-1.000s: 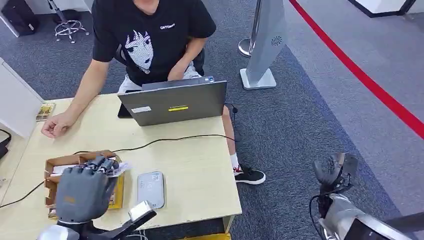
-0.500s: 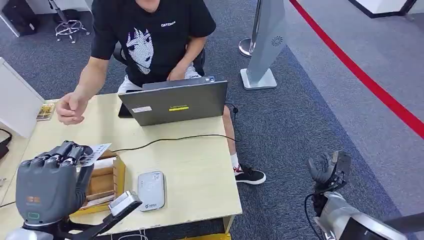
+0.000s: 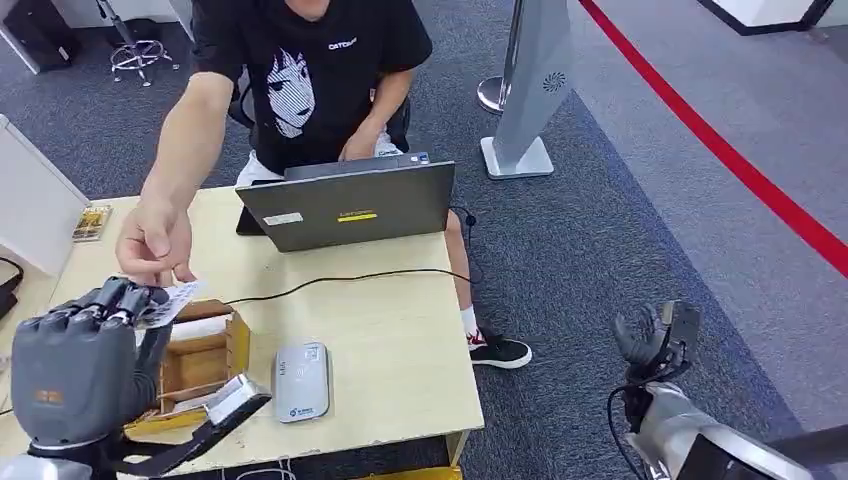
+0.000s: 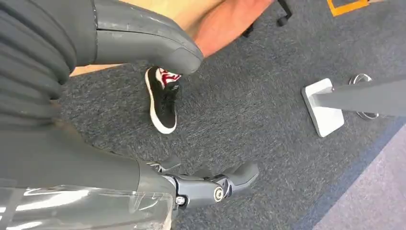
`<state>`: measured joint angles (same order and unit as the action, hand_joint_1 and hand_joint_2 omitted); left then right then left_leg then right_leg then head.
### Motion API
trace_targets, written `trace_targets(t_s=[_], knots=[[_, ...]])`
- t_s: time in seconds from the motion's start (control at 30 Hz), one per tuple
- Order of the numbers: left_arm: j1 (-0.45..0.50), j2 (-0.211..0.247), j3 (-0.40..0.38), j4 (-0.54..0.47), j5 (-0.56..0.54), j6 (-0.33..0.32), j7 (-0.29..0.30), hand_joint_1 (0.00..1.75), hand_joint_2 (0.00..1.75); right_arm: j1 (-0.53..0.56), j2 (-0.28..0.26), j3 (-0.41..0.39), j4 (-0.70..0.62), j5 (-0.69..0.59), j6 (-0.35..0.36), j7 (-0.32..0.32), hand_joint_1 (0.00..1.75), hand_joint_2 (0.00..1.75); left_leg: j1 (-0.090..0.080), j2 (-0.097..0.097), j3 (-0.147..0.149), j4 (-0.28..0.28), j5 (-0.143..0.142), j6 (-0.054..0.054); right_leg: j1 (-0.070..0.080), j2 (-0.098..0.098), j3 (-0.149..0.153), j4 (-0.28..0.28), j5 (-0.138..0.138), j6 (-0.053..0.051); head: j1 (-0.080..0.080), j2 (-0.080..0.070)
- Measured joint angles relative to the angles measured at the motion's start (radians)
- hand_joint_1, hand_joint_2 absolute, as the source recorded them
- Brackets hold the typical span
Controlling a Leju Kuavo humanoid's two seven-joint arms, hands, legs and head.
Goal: Pass the card to the sensor for recognition and then transmit it.
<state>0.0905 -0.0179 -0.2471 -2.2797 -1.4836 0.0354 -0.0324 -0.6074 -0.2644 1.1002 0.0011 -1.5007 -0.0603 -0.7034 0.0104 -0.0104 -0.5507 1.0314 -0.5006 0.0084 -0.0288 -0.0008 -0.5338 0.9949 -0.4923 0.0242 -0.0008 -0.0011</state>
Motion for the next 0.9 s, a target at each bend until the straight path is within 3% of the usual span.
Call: trace_targets(t_s=[0.1,0.23,0.27,0.3,0.33,0.37,0.4,0.43,0.47,0.5,0.53,0.57,0.63,0.7,0.73,0.8,0.83,0.87,0.9], knots=[[-0.012,0.002,0.057,0.008,0.016,-0.026,0.016,1.75,1.75,0.003,0.006,0.003,0.000,0.000,0.000,0.000,0.00,1.75,0.000,0.000,0.000,0.000,0.000,0.000,0.000,0.000,0.000,0.000,0.000,0.000,0.000,0.000],[-0.021,0.027,0.187,0.080,0.177,-0.037,0.011,1.75,1.75,0.024,0.008,0.003,0.000,0.003,-0.023,0.000,0.00,1.75,0.000,0.000,0.002,0.000,0.000,0.000,0.000,0.000,-0.001,0.000,0.000,0.000,0.000,0.000],[-0.026,0.027,0.235,0.124,0.228,-0.037,-0.008,1.75,1.75,0.070,0.009,-0.013,-0.024,0.019,-0.085,0.009,0.00,1.75,0.003,-0.001,0.005,-0.001,0.000,-0.001,0.003,-0.001,-0.002,-0.001,-0.003,-0.001,-0.001,0.000],[-0.028,0.024,0.277,0.166,0.246,-0.024,-0.030,1.75,1.75,0.169,0.043,-0.047,-0.111,0.061,-0.172,0.049,0.00,1.75,0.010,-0.009,0.009,-0.003,-0.002,-0.003,0.008,-0.008,0.008,-0.004,-0.007,-0.003,-0.005,0.000],[-0.020,0.020,0.314,0.204,0.246,0.002,-0.054,1.75,1.75,0.280,0.063,-0.105,-0.264,0.134,-0.254,0.119,0.00,1.75,0.023,-0.013,0.015,-0.006,-0.007,-0.007,0.022,-0.011,0.027,-0.011,-0.013,-0.007,-0.013,0.000],[-0.008,0.012,0.349,0.236,0.245,0.030,-0.069,1.75,1.75,0.445,0.140,-0.194,-0.484,0.258,-0.300,0.235,0.00,1.75,0.037,-0.030,0.014,-0.005,-0.011,-0.017,0.034,-0.027,0.045,-0.016,-0.015,-0.015,0.012,0.000],[0.005,0.010,0.375,0.261,0.243,0.044,-0.075,1.75,1.75,0.580,0.210,-0.287,-0.639,0.409,-0.284,0.341,0.00,1.75,0.042,-0.033,0.009,-0.002,-0.015,-0.024,0.043,-0.030,0.044,-0.016,-0.015,-0.017,0.047,0.000],[0.009,0.009,0.399,0.278,0.238,0.047,-0.076,1.75,1.75,0.641,0.290,-0.401,-0.802,0.630,-0.190,0.483,0.00,1.75,0.028,-0.032,-0.004,0.003,-0.012,-0.022,0.031,-0.027,0.016,-0.003,-0.012,-0.020,0.067,0.000],[0.004,0.003,0.410,0.289,0.236,0.048,-0.076,1.75,1.75,0.649,0.279,-0.518,-0.896,0.865,-0.074,0.479,0.00,1.75,0.022,-0.019,-0.010,0.003,-0.002,-0.017,0.017,-0.014,-0.007,0.006,-0.007,-0.021,0.037,0.000],[-0.008,0.001,0.420,0.301,0.236,0.048,-0.079,1.75,1.75,0.675,0.335,-0.703,-0.970,1.236,0.027,0.464,0.00,1.75,0.019,-0.019,-0.015,0.001,0.000,-0.018,0.014,-0.011,-0.017,0.007,-0.005,-0.019,-0.012,0.000],[-0.009,-0.002,0.425,0.307,0.235,0.048,-0.081,1.75,1.75,0.756,0.368,-0.868,-1.017,1.493,0.071,0.419,0.00,1.75,0.015,-0.024,-0.019,0.003,0.002,-0.018,0.011,-0.018,-0.017,0.008,-0.009,-0.016,-0.014,-0.001],[0.001,-0.003,0.434,0.311,0.235,0.048,-0.081,1.75,1.75,0.818,0.406,-1.042,-1.099,1.762,0.091,0.386,0.00,1.75,0.015,-0.027,-0.021,0.001,0.002,-0.018,0.013,-0.022,-0.017,0.008,-0.009,-0.016,0.004,0.000],[0.003,-0.003,0.454,0.322,0.233,0.048,-0.079,1.75,1.75,0.857,0.465,-1.321,-1.200,2.146,0.103,0.373,0.00,1.75,0.013,-0.019,-0.020,0.000,0.004,-0.019,0.012,-0.016,-0.019,0.009,-0.006,-0.018,0.002,0.000],[-0.002,-0.003,0.459,0.330,0.233,0.048,-0.079,1.75,1.75,0.881,0.498,-1.493,-1.277,2.296,0.106,0.369,0.00,1.75,0.012,-0.014,-0.016,0.000,0.002,-0.018,0.012,-0.010,-0.017,0.008,-0.005,-0.017,0.002,0.000],[-0.003,-0.004,0.460,0.331,0.233,0.048,-0.079,1.75,1.75,0.896,0.514,-1.548,-1.311,2.274,0.106,0.368,0.00,1.75,0.012,-0.013,-0.015,0.001,0.002,-0.018,0.012,-0.009,-0.016,0.008,-0.005,-0.017,0.003,0.000],[-0.005,-0.005,0.464,0.335,0.233,0.047,-0.080,1.68,1.75,0.923,0.536,-1.595,-1.351,2.103,0.108,0.369,0.00,1.75,0.011,-0.009,-0.015,0.001,0.002,-0.018,0.010,-0.005,-0.017,0.008,-0.003,-0.016,0.002,0.000],[-0.007,-0.006,0.466,0.336,0.233,0.048,-0.080,0.33,1.75,0.934,0.546,-1.613,-1.367,1.948,0.109,0.368,0.00,1.75,0.010,-0.007,-0.014,0.001,0.002,-0.018,0.009,-0.004,-0.018,0.008,-0.003,-0.015,0.002,0.000],[-0.008,-0.006,0.467,0.336,0.233,0.048,-0.080,0.00,1.75,0.937,0.555,-1.629,-1.383,1.808,0.109,0.368,0.00,1.75,0.010,-0.006,-0.012,0.001,0.002,-0.018,0.009,-0.002,-0.017,0.008,-0.002,-0.015,0.001,0.000],[-0.008,-0.007,0.467,0.336,0.233,0.048,-0.080,0.00,1.75,0.941,0.566,-1.644,-1.396,1.705,0.108,0.368,0.00,1.75,0.010,-0.005,-0.012,0.001,0.002,-0.018,0.009,-0.001,-0.017,0.008,-0.002,-0.015,0.001,0.000]])
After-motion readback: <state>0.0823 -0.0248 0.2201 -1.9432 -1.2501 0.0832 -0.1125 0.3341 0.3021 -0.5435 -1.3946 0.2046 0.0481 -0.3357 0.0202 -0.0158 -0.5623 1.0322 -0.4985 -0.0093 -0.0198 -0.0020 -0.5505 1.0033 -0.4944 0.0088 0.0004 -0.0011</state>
